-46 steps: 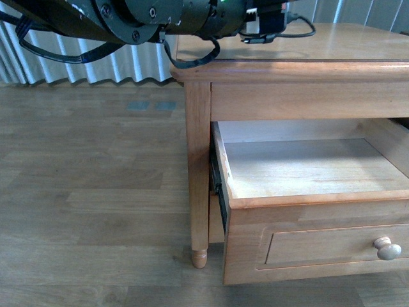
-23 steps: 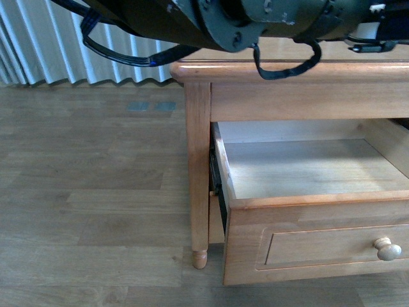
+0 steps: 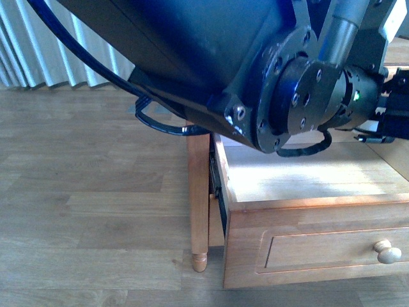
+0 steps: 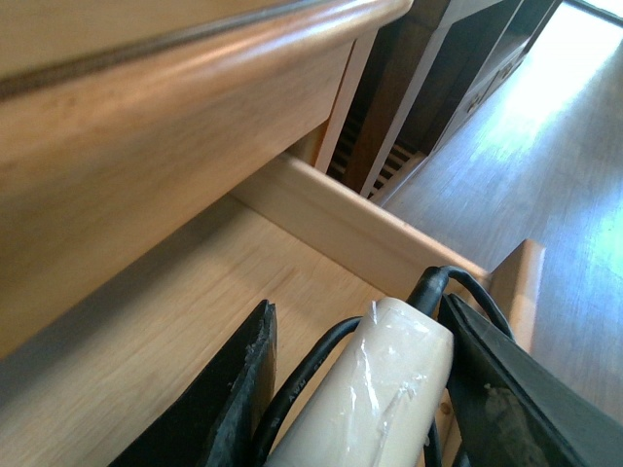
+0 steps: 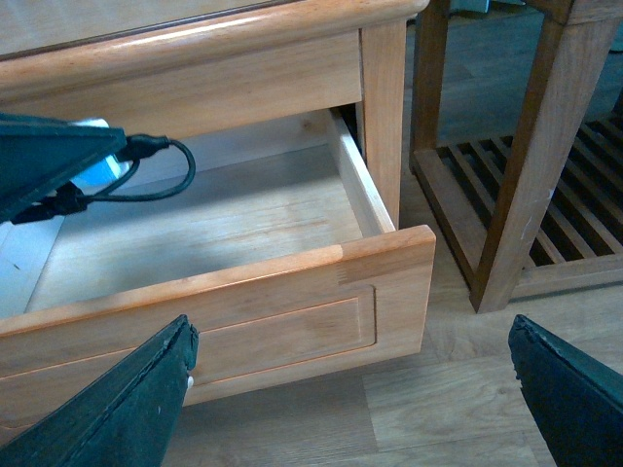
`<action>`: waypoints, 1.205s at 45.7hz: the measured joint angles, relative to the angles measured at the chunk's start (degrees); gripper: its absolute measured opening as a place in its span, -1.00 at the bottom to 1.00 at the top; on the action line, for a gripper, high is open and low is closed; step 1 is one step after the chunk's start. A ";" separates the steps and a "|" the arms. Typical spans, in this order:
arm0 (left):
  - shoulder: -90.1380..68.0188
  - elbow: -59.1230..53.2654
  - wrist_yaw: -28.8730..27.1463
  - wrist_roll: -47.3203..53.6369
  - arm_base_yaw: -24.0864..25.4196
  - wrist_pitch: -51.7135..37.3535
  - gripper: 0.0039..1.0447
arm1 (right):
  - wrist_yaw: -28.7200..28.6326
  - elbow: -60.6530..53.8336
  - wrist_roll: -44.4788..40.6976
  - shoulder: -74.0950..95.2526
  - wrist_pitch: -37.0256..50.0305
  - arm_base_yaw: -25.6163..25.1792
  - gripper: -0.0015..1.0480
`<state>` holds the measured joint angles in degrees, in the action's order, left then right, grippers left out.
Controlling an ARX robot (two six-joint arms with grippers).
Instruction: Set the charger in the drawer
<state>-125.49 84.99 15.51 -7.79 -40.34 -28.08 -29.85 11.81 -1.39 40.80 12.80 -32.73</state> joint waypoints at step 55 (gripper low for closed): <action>21.35 -16.44 -14.32 5.18 1.11 -4.39 0.89 | 0.00 0.00 0.00 0.00 0.00 0.00 0.84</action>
<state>-104.14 68.55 1.19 -2.61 -39.22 -32.47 -29.85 11.81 -1.39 40.80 12.80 -32.73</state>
